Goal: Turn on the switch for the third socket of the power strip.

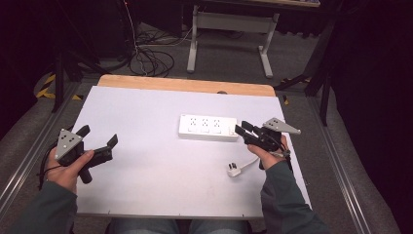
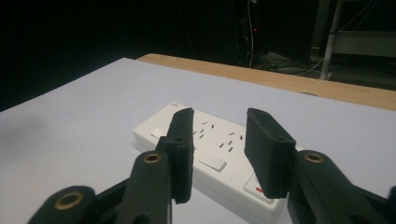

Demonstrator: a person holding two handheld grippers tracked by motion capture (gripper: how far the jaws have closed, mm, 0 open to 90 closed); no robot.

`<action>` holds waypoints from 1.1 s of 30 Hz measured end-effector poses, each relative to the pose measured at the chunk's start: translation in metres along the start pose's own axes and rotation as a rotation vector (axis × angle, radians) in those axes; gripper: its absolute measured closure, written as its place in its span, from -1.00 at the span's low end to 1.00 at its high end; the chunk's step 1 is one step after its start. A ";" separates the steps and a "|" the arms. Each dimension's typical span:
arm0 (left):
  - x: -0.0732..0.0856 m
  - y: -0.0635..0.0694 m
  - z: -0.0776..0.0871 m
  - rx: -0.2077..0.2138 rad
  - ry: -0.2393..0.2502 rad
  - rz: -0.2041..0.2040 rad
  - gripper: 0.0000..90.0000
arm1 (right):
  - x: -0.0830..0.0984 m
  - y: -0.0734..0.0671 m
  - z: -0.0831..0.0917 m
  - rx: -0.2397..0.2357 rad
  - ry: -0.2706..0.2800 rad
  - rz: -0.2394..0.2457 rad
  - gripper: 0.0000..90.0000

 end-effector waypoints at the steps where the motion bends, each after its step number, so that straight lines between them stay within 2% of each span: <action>1: 0.000 0.000 0.000 0.002 -0.001 -0.002 -0.91 | 0.000 0.000 0.000 0.000 0.001 -0.005 0.28; 4: 0.000 0.000 0.000 0.002 -0.001 -0.003 -0.91 | 0.002 0.000 -0.001 0.003 -0.006 -0.009 0.12; 8: 0.000 0.000 0.000 0.002 -0.003 -0.001 -0.91 | 0.004 0.001 -0.001 0.013 -0.017 -0.026 0.02; 10: 0.000 0.000 0.000 0.000 -0.002 0.001 -0.91 | 0.005 0.000 -0.002 0.010 -0.022 -0.030 0.04; 12: 0.000 0.000 0.000 0.000 -0.001 0.001 -0.91 | 0.005 -0.001 -0.002 -0.003 -0.025 -0.025 0.16; 15: 0.000 0.000 0.000 0.000 -0.002 0.001 -0.91 | 0.004 -0.003 -0.002 -0.015 -0.021 -0.021 0.14; 24: 0.000 0.000 0.000 0.000 -0.003 0.002 -0.91 | 0.003 -0.001 -0.003 -0.002 -0.003 -0.029 -0.22; 33: 0.001 0.000 -0.001 0.000 -0.004 0.000 -0.91 | 0.006 0.000 -0.005 0.006 -0.013 -0.050 -0.62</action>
Point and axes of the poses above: each handheld gripper's, and its own axes: z roughly backward along the jaws, x roughly out of its underside, y roughly to its right, the point moved 8 cm from there along -z, roughly forward along the jaws, and after that the axes turned 11 degrees about y, right-handed, at the moved point
